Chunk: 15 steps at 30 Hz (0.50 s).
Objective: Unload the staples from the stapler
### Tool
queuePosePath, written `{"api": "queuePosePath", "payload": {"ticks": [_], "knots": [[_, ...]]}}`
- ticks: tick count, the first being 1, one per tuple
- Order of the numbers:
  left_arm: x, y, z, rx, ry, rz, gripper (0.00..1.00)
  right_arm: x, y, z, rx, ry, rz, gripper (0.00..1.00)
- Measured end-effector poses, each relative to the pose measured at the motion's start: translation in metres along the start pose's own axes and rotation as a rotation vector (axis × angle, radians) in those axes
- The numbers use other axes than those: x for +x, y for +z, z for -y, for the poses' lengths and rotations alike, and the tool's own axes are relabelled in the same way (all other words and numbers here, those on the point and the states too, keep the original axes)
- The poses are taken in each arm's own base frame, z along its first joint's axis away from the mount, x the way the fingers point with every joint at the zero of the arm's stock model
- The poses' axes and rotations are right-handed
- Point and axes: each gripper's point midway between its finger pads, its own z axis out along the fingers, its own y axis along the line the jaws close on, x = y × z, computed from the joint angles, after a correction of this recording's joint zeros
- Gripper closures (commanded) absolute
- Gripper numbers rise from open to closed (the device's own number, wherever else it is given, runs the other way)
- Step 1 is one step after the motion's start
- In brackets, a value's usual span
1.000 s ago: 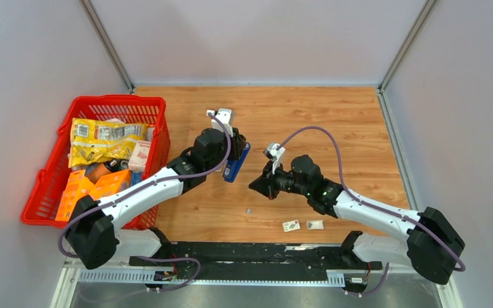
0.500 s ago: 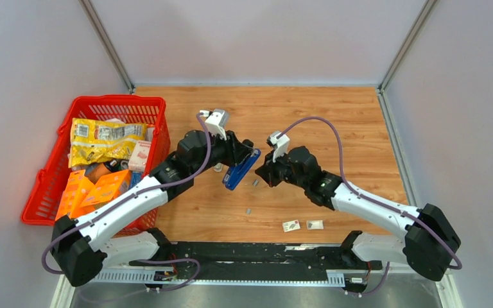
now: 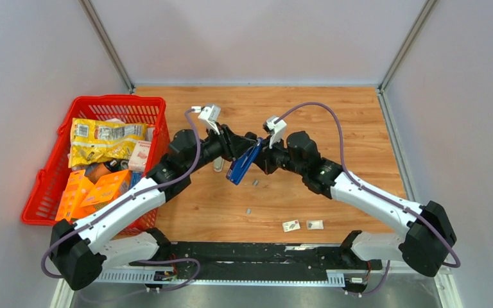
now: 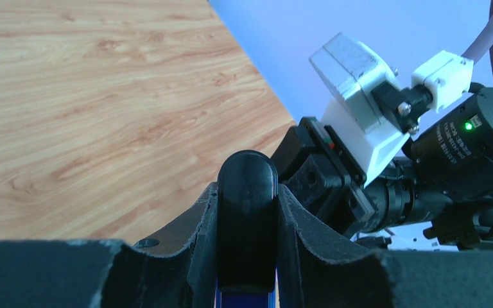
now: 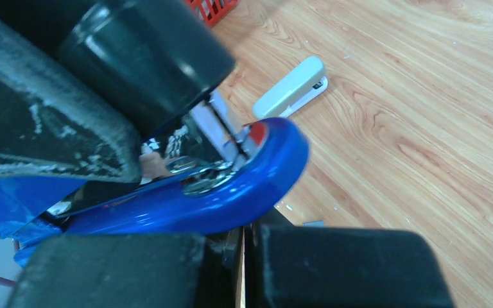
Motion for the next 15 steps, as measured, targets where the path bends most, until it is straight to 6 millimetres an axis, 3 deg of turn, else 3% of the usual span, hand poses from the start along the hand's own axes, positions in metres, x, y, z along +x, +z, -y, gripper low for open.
{"api": "queuePosePath", "payload": {"ticks": [4, 11, 15], "knots": [[-0.006, 0.013, -0.003, 0.018, -0.008, 0.030, 1.00, 0.004, 0.000, 0.001, -0.001, -0.008, -0.052, 1.00], [0.004, 0.019, -0.011, -0.007, 0.023, -0.016, 1.00, 0.021, -0.006, 0.011, 0.037, -0.042, -0.125, 1.00], [0.010, 0.025, -0.018, -0.047, 0.076, -0.068, 1.00, 0.008, -0.019, 0.017, 0.089, -0.059, -0.085, 1.00]]}}
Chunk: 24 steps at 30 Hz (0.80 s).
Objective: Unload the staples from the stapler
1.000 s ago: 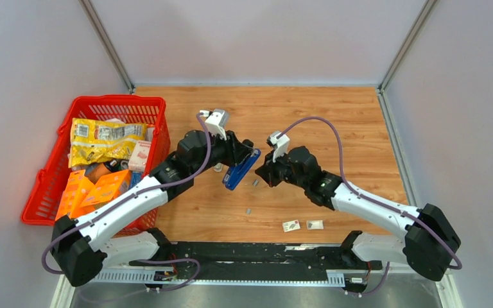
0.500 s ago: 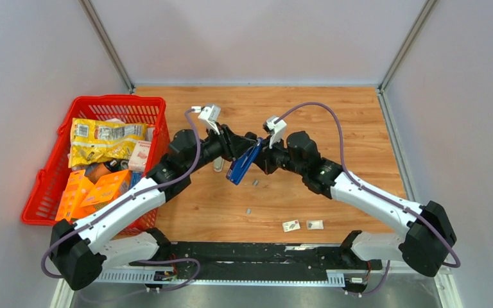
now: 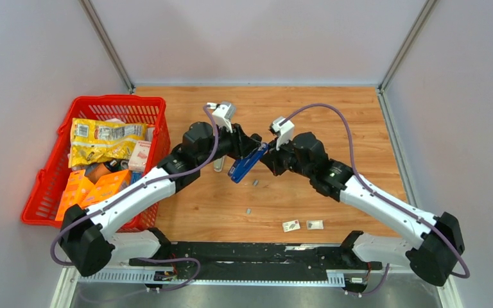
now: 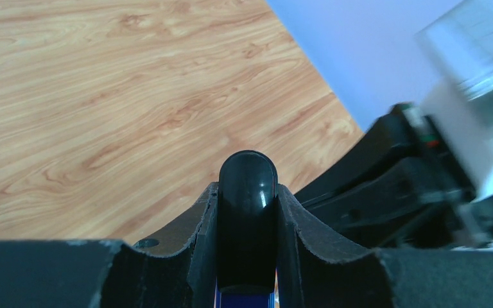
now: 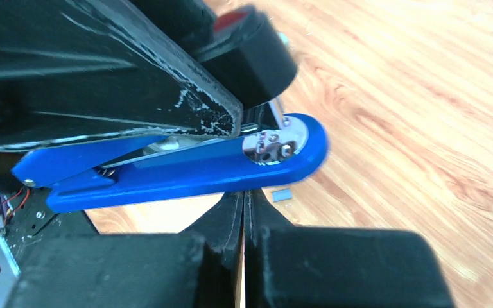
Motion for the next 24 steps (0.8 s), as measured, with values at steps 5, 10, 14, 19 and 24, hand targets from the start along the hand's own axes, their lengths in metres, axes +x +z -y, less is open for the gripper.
{"api": "queuePosePath", "payload": {"ticks": [5, 10, 14, 19, 24], "knots": [[0.007, 0.011, -0.012, -0.069, 0.082, -0.059, 1.00, -0.021, -0.024, 0.018, 0.109, 0.006, 0.078, 1.00], [0.015, 0.029, -0.039, -0.166, 0.157, -0.099, 1.00, -0.019, -0.039, 0.032, 0.199, 0.025, 0.077, 1.00], [0.028, 0.045, -0.070, -0.250, 0.187, -0.139, 1.00, -0.011, -0.045, 0.036, 0.221, 0.037, 0.060, 1.00], [0.044, 0.062, -0.111, -0.347, 0.188, -0.182, 1.00, -0.004, -0.046, 0.037, 0.227, 0.042, 0.042, 1.00], [0.058, 0.081, -0.146, -0.425, 0.187, -0.216, 1.00, 0.007, -0.044, 0.039, 0.230, 0.046, 0.018, 1.00]]}}
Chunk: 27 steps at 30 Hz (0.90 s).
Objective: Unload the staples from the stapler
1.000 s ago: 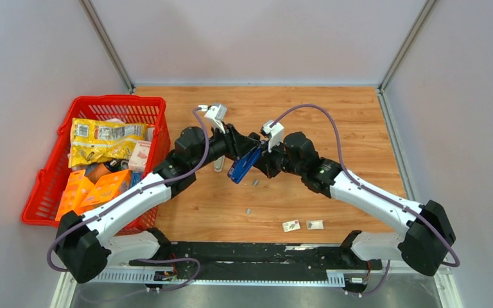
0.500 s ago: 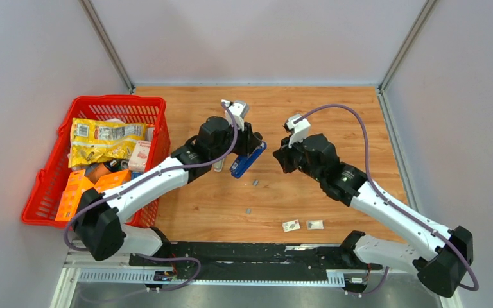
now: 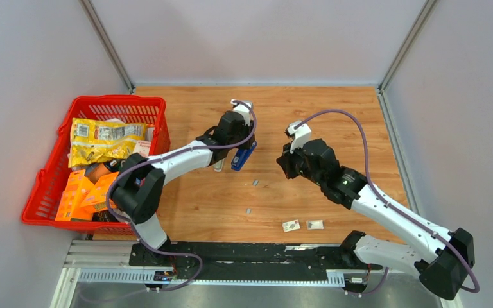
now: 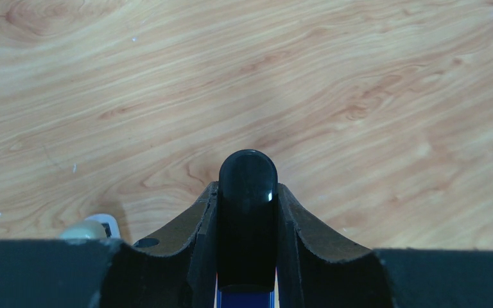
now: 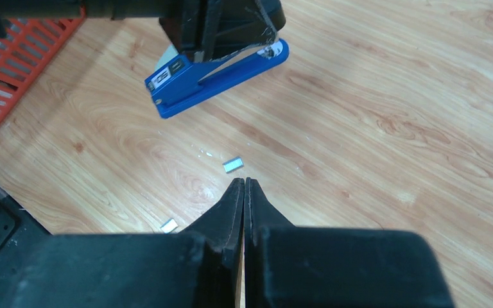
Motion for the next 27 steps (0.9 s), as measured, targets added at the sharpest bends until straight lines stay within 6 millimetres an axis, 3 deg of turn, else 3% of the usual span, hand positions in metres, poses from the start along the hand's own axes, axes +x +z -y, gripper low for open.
{"api": "queuePosePath", "payload": {"ticks": [5, 12, 17, 27], "knots": [[0.012, 0.029, -0.012, -0.055, 0.015, -0.023, 1.00, 0.009, 0.003, 0.001, 0.001, -0.002, -0.022, 1.00], [0.034, 0.051, -0.026, -0.121, 0.003, -0.046, 1.00, 0.015, 0.005, 0.001, -0.003, -0.004, -0.039, 1.00], [0.070, 0.059, -0.032, -0.141, -0.060, -0.120, 1.00, 0.020, 0.008, 0.000, -0.010, -0.001, -0.056, 1.00], [0.064, 0.078, -0.017, -0.089, -0.137, -0.153, 1.00, 0.023, 0.008, -0.003, -0.021, 0.014, -0.067, 1.00]]}}
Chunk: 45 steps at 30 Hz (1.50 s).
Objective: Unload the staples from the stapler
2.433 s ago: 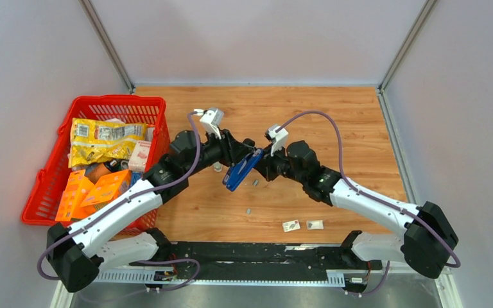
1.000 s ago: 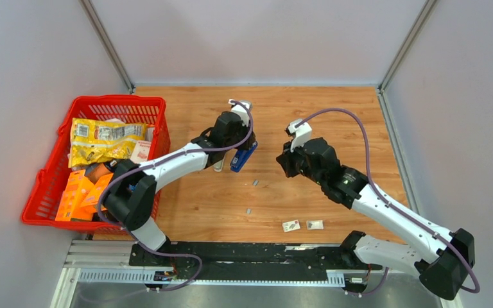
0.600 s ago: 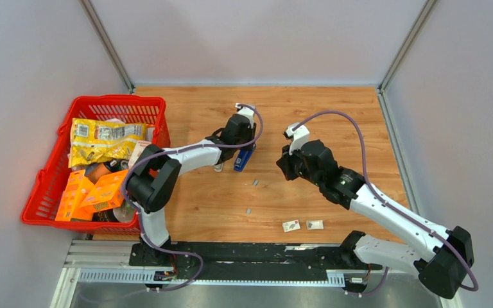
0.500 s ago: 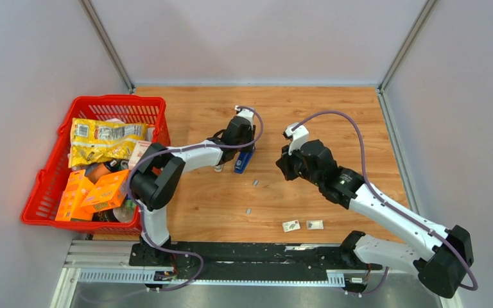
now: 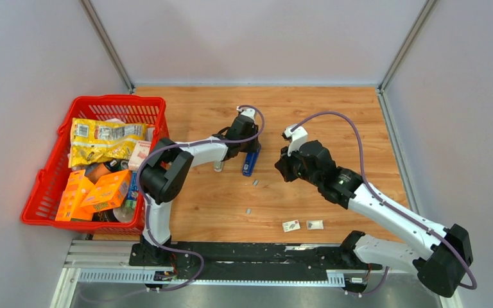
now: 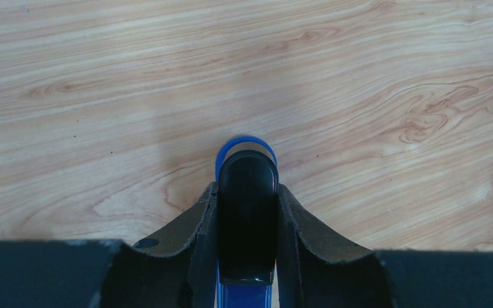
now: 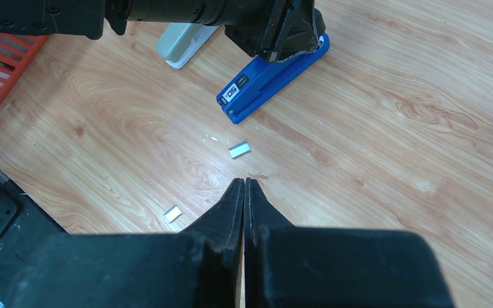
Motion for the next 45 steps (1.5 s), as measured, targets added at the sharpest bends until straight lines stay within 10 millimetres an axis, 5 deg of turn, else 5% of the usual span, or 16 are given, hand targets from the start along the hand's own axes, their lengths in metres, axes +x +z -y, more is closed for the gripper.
{"api": "queuePosePath", "payload": {"ticks": [13, 23, 27, 36, 45], "knots": [[-0.003, -0.009, -0.016, -0.090, 0.032, -0.058, 1.00, -0.001, -0.008, -0.001, -0.001, 0.027, 0.004, 1.00], [-0.026, -0.015, -0.077, -0.256, 0.026, -0.068, 0.99, 0.002, -0.011, 0.001, 0.008, 0.035, 0.001, 0.91], [-0.033, -0.011, -0.090, -0.290, 0.028, -0.064, 0.74, 0.002, -0.011, 0.002, 0.013, 0.041, 0.000, 0.80], [-0.030, -0.010, -0.090, -0.290, 0.047, -0.073, 0.36, 0.002, -0.011, 0.004, 0.024, 0.048, 0.001, 0.59], [-0.025, -0.021, -0.091, -0.289, 0.059, -0.095, 0.19, 0.003, -0.010, 0.004, 0.028, 0.048, -0.005, 0.50]]}}
